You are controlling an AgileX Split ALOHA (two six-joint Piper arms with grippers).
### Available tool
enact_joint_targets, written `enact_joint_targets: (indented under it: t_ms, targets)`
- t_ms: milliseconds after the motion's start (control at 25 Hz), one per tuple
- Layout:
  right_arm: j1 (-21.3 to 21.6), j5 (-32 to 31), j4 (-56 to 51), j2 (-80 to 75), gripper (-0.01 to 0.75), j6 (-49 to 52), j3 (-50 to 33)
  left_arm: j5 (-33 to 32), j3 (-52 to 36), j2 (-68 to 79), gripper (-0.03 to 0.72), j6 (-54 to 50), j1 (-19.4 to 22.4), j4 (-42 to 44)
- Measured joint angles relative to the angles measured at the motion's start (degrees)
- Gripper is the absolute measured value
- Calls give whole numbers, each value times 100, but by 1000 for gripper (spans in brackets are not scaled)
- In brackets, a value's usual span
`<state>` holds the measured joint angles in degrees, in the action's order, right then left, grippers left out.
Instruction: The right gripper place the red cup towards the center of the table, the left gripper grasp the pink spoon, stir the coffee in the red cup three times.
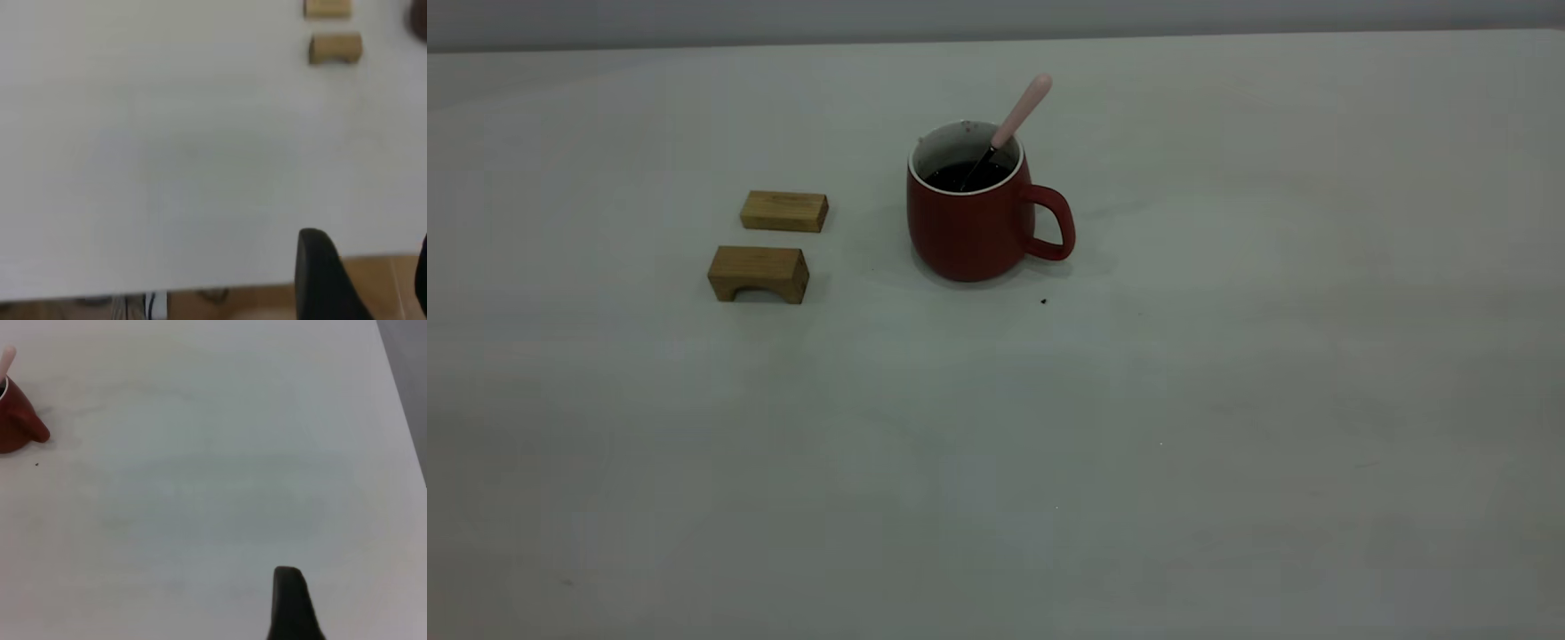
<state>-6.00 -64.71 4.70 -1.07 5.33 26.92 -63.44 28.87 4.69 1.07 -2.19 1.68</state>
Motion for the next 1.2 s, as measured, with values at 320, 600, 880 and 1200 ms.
enact_joint_targets:
  t_ms: [320,600,880,1200]
  targets:
    - [0,0,0,0,533,0,0,-201,0,-577,411,0,0,11]
    - [0,0,0,0,533,0,0,-228,0,-577,411,0,0,11]
    - [0,0,0,0,533,0,0,-228,0,-577,411,0,0,11]
    - [0,0,0,0,533,0,0,-228,0,-577,411,0,0,11]
